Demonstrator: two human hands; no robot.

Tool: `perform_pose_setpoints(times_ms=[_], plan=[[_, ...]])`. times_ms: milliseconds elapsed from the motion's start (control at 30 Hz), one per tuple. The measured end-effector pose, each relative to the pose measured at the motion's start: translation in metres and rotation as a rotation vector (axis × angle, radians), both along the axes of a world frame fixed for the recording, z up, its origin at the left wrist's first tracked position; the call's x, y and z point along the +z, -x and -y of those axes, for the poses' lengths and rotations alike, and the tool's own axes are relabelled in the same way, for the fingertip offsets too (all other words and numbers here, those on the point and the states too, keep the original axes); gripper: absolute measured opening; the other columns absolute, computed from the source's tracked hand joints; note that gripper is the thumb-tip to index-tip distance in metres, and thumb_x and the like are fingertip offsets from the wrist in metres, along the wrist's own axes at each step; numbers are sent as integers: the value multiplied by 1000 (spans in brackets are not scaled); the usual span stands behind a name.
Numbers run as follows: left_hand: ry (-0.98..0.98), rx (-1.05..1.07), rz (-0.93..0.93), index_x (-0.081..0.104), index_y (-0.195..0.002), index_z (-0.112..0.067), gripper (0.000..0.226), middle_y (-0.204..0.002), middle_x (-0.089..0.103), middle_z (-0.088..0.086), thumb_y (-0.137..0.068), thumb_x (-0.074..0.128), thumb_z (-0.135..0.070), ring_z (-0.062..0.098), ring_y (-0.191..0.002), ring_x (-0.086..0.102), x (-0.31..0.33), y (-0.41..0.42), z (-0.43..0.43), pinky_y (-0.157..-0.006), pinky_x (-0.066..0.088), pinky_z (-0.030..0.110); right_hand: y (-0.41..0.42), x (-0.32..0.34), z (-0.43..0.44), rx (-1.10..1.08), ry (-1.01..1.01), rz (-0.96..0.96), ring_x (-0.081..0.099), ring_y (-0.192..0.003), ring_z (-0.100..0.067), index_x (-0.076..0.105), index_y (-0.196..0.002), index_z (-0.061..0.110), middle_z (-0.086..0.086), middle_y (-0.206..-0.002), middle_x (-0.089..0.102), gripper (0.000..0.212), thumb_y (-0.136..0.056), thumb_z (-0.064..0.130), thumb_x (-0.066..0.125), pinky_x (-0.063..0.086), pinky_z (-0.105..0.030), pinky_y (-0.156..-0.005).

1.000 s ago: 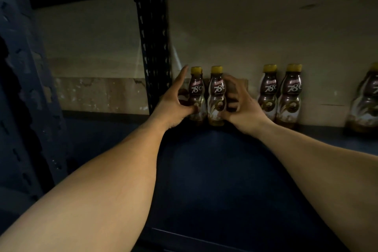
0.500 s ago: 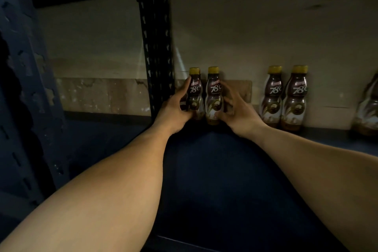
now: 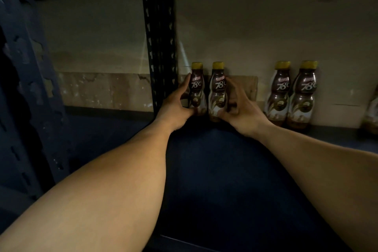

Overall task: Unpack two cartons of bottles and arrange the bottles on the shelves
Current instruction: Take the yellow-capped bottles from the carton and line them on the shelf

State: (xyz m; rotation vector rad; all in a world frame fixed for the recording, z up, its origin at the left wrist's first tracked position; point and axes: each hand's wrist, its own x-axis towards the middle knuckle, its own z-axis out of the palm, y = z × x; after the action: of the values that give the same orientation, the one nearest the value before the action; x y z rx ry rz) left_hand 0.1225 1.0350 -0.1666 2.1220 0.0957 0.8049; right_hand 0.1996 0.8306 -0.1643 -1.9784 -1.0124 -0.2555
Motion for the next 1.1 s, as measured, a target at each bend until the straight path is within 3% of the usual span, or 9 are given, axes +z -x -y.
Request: perform_pose_setpoints(times_ms=[133,233,400,733,900,1100], plan=[[-2,5,3,19,-154,-52,100,-152,44,-8,-84,80,-14,8,-141,38,-1,-2,-2,-116,33,27,0,0,-1,-10,12,-16,64,-113,-15,10,-151,58,10,-121,59,94,-90,29,76,52,-46,-104],[-5,9,1,18,-155,-50,96,-146,42,-12,-88,76,-12,2,-132,35,0,0,-3,-106,30,19,1,1,-4,-11,14,-2,62,-118,-15,12,-153,53,4,-133,62,94,-90,28,76,51,-46,-106],[-4,15,-9,16,-155,-49,95,-157,37,-4,-89,74,-12,15,-142,37,1,0,-5,-109,32,25,0,0,-6,-16,30,12,57,-130,-18,11,-154,50,0,-140,60,92,-91,29,75,47,-48,-111],[5,13,-16,19,-154,-49,97,-158,38,-4,-85,79,-18,14,-143,38,-1,-2,-8,-119,33,38,1,-1,-6,-21,41,4,55,-131,-16,9,-156,48,2,-139,61,92,-93,28,73,44,-43,-113],[2,10,-15,20,-154,-49,94,-157,38,-5,-87,77,-16,12,-141,37,-1,-1,-8,-112,32,28,4,1,-6,-18,40,3,56,-130,-17,10,-157,46,0,-138,62,93,-92,28,74,44,-42,-112],[-14,32,-20,18,-152,-55,94,-159,35,-6,-87,76,-20,15,-145,34,-2,-2,-9,-120,32,45,2,0,-12,-40,46,10,57,-129,-18,8,-156,47,1,-141,60,94,-92,30,74,45,-45,-112]])
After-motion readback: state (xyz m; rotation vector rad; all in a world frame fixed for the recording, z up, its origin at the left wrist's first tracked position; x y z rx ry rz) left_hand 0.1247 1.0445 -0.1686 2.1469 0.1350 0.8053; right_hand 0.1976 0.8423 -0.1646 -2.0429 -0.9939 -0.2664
